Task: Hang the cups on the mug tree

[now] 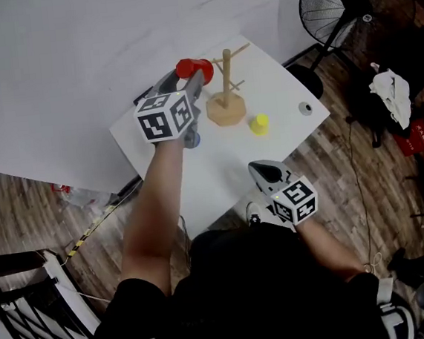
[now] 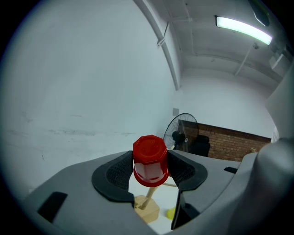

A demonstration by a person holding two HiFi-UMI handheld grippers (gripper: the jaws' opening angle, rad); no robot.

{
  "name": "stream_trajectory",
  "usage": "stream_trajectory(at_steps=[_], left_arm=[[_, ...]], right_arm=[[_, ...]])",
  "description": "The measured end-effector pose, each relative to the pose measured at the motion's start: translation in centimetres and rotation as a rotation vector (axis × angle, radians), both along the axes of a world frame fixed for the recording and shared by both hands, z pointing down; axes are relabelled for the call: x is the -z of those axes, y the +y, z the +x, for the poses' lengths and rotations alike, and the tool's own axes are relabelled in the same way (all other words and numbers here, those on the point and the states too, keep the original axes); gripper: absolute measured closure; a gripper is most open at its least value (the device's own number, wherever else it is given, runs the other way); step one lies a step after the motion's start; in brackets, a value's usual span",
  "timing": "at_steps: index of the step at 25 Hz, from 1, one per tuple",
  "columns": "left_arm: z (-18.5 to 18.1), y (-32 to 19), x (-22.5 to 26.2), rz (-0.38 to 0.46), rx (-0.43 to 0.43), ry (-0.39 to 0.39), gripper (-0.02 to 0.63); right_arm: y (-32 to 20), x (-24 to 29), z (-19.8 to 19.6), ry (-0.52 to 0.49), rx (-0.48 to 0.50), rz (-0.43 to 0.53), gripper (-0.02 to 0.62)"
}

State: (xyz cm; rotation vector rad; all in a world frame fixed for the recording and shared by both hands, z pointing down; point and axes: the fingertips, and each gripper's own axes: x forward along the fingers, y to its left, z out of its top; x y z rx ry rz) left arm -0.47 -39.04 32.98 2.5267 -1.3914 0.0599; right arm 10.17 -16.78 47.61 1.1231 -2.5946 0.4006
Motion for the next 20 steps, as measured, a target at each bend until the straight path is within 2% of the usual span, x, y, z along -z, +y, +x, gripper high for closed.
stream_trajectory(at_steps=[5, 10, 20], left_arm=[[1.3, -1.0, -0.5, -0.042, -0.032, 0.029, 0.36], [2.8, -1.7, -1.3, -0.062, -0.072, 0.003, 0.36], [3.7, -2.1, -2.3, -0.093, -0.119, -0.055, 0.348]], right_arm=[[0.4, -0.1, 1.0, -0.004, -0.031, 0.0, 0.589], [0.8, -0.2, 1.7, -0.01, -0.067, -0.006, 0.589], [1.2, -0.4, 1.5, -0.004, -0.088, -0.014, 0.589]])
